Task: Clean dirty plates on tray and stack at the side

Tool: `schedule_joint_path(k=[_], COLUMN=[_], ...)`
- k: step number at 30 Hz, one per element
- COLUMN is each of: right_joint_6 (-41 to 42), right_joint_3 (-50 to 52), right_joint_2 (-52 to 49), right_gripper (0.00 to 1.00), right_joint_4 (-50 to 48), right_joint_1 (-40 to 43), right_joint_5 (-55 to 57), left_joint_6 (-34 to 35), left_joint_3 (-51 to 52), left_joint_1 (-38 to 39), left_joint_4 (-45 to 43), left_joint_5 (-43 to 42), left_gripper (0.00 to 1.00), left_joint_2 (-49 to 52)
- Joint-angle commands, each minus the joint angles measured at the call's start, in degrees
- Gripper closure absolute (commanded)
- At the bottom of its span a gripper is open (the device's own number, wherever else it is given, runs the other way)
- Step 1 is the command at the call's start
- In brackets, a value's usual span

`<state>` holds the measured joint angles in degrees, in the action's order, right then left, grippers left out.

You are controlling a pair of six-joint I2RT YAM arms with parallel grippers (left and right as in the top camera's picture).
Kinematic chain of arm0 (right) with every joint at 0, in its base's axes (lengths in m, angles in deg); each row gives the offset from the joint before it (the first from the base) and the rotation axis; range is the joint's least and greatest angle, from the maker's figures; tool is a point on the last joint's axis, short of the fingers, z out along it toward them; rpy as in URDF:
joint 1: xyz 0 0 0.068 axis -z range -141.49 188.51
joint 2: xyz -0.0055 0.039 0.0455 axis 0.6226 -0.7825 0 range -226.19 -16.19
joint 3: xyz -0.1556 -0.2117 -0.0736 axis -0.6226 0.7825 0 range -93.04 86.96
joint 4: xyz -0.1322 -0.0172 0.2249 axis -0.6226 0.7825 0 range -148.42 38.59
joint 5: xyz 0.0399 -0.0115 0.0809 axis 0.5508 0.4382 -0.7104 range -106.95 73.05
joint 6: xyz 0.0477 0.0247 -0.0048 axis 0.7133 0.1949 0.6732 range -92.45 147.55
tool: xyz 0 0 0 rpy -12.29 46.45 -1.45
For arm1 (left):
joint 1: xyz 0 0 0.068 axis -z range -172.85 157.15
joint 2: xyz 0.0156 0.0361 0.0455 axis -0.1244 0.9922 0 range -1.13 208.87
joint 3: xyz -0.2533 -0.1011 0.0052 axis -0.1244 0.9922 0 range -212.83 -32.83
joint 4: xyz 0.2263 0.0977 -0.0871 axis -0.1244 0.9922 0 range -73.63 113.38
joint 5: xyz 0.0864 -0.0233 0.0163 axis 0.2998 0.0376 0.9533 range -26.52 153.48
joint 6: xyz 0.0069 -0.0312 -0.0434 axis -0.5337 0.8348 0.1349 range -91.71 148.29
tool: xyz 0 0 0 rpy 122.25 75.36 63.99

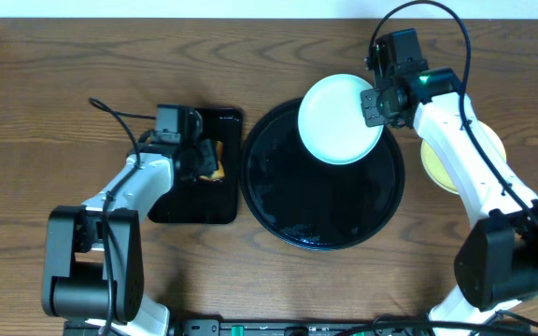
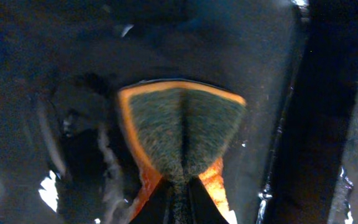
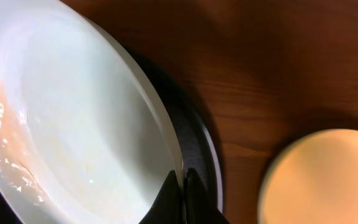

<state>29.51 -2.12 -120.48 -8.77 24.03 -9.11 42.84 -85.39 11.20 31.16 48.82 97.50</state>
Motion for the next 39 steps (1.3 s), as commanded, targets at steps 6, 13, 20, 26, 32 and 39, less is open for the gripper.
schedule_joint_path(k=[6,13,20,26,32,39], right_joint_6=[-2.29,-7.43,-0.76,-12.20,-0.07,-3.02], right_joint_3=[-0.98,-0.98,-0.98,-0.98,-0.98,-0.96], right_joint_2=[3.80,3.89,3.89,3.89,3.89,3.89], right_gripper=[0.99,0.99,0.99,0.99,0.99,0.99], right_joint_4=[0.26,-0.17,-0.20,-1.11,-1.49,-1.90], right_joint_1=[0.13,-0.96,-1.66,-2.49,-2.45,-2.45], right_joint_5=[8.68,8.44,19.87,4.57,18.05,13.00], left_joint_6=[10.38,-2.93,13.22,-3.13,4.59,-7.48], left_joint_3=[0.26,0.26,0.15,0.15,0.15,0.11], left_joint_1=[-2.12,0.17,0.22,0.94,1.11,1.18], left_joint_4=[2.40,1.29,5.62,4.44,6.14,4.42], left_joint_5=[9.66,-8.39,22.91,0.63,21.42,0.31], left_gripper=[0.93,0.93,0.93,0.93,0.93,0.93], left_joint_2=[0.70,0.70,0.59,0.59,0.59,0.59])
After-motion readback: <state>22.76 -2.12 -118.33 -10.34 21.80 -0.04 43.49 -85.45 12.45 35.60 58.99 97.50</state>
